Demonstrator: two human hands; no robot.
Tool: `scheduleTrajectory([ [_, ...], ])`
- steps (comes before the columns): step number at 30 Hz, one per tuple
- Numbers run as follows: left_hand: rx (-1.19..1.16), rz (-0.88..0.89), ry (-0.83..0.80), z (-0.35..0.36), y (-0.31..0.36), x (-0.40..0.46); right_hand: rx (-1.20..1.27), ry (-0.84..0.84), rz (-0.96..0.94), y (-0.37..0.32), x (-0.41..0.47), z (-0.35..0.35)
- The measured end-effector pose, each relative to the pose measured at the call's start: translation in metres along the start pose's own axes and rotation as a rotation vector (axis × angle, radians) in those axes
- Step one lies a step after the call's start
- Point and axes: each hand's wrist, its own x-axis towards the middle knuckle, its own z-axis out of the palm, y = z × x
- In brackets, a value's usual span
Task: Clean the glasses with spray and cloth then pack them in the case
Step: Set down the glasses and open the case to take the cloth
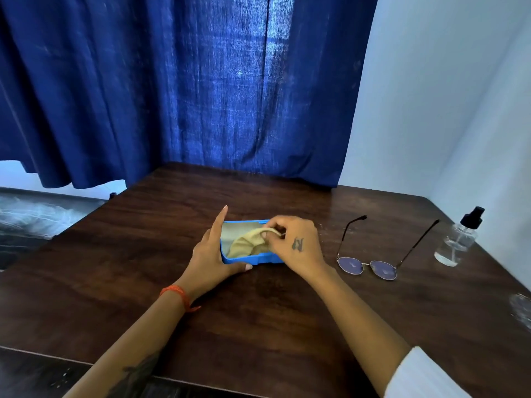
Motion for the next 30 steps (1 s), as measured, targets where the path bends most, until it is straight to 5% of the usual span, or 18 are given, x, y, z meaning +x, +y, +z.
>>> scheduleTrajectory([
  [11,0.192,0.078,-0.018,-0.001,0.003,-0.006,0.726,-0.108,0.408,-0.013,-0.032,-0.086],
  [17,0.083,0.423,0.321,0.002,0.035,-0.033,0.712,-0.146,0.544,0.008,-0.065,-0.1],
  [23,-0.081,0.371,-0.147,0.062,0.074,-0.064,0.8,-0.114,0.571,0.009,-0.079,-0.101],
  [30,-0.38,0.154,-0.295,0.064,0.076,-0.054,0.999,-0.196,0.597,0.013,-0.083,-0.118],
])
